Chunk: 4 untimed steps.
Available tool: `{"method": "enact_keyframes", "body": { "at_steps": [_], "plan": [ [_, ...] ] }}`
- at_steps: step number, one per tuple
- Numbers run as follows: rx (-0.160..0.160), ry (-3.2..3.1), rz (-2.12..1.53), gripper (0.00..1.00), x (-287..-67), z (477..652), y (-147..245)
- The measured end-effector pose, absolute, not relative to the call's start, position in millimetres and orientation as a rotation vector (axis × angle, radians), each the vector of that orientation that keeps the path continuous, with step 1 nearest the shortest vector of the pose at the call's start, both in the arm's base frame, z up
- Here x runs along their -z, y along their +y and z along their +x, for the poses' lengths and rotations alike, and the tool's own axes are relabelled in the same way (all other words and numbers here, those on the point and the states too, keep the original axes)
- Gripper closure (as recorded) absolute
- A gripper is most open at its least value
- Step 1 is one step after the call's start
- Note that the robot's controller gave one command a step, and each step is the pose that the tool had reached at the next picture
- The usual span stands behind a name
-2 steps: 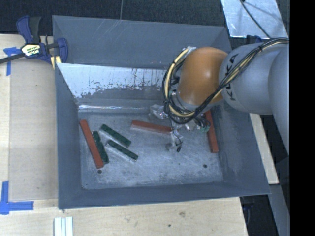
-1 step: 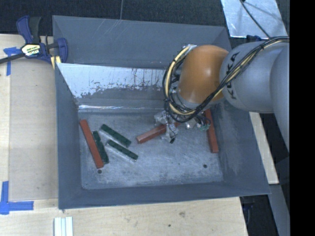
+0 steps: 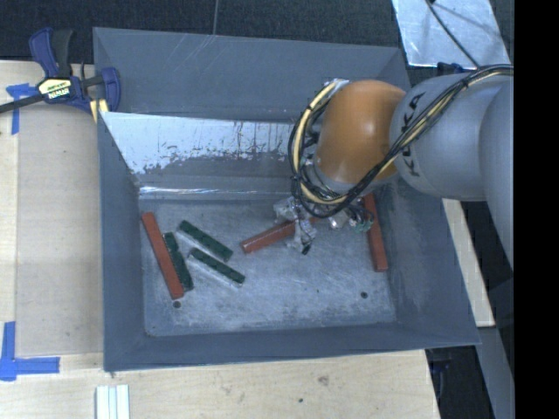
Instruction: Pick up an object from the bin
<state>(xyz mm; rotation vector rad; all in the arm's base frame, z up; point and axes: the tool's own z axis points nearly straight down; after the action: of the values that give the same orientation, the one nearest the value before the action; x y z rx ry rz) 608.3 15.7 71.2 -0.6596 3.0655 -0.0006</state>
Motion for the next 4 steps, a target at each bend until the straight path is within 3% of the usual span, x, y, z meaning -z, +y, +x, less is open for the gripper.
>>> {"method": "enact_keyframes", "body": {
  "at_steps": [1,2,3,4],
  "plan": [
    [0.003,3.068,-0.613,1.00,-200.9,604.6,28.3],
    [0.000,3.077,-0.615,0.00,-195.6,602.7,28.3],
    [-0.002,3.099,-0.544,0.00,-74.9,596.3,-1.2],
    [-0.003,3.087,-0.595,0.00,-97.9,523.5,17.0]
  ]
}}
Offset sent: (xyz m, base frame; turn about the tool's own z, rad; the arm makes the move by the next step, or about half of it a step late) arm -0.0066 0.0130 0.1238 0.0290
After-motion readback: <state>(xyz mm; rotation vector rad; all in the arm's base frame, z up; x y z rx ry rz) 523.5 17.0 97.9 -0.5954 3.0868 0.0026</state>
